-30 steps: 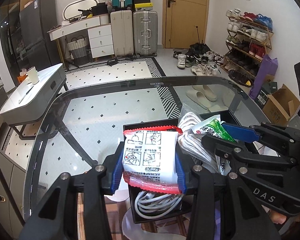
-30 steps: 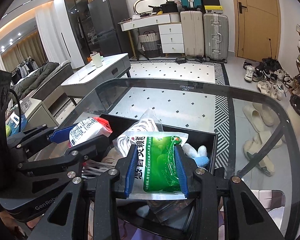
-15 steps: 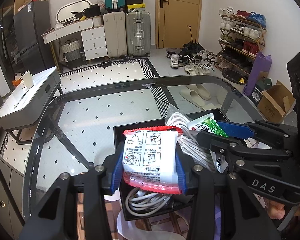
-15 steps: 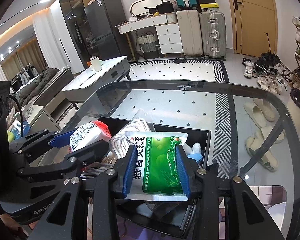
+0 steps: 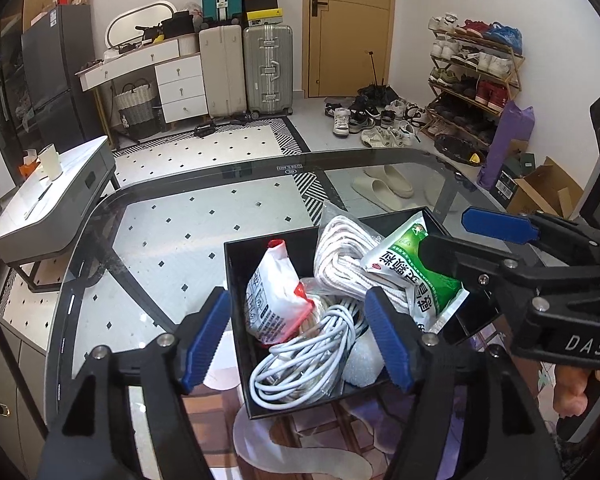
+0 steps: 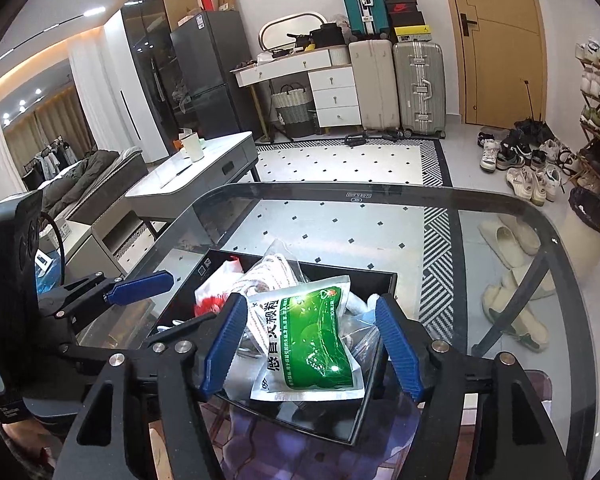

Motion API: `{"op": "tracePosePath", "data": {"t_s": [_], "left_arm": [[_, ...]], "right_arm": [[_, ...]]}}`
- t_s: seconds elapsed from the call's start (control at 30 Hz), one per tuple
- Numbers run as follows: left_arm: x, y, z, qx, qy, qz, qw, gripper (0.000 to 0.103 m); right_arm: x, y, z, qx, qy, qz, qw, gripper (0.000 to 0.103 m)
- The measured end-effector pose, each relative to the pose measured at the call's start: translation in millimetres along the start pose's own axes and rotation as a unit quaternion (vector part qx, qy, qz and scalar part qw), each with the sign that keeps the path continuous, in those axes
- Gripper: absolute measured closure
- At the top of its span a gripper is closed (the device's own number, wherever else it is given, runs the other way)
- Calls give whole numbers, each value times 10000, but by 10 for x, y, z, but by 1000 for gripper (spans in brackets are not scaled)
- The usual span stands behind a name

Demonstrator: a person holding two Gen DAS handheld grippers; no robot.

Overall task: Organize soft objects
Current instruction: 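Lower both packets into the box and open both grippers, then withdraw both open grippers up and away from the box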

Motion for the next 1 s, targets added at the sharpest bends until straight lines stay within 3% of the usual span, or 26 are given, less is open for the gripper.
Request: {"op": "tracePosePath", "data": {"t_s": [0.17,0.2,0.33,0.47,0.7,1.0], "left_arm": [[20,-127,-27,158,52,21,9999,21],[24,-161,-31,209,70,43,9997,15],[27,-321,-44,528,174,46,9984,4],[36,-447,-92,764,274,-12,9967,4],[29,-510,-192,773,247,-97,9967,0],[-121,-530,-318,928,-31,-135,9956,0]], "right_arm": [[-55,-122,2,138,-115,-32,9998,32],[-62,-145,-6,172,-159,-66,9997,32],[-85,-252,-57,330,-231,-109,9991,24],[-61,-348,-72,496,-194,-104,9985,13],[-83,-480,-170,726,-310,-155,9968,1],[-38,-489,-298,887,-262,-360,9951,1]]}}
Point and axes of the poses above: each gripper's, at about its wrist camera, not at the fingertips, and y roughly the way its jaws point, x to its right, z to its top, the point moved 2 cm from there along y, roughly the way its jaws point, and after that the axes turned 3 degrees about -y, right-handed, at the moved point
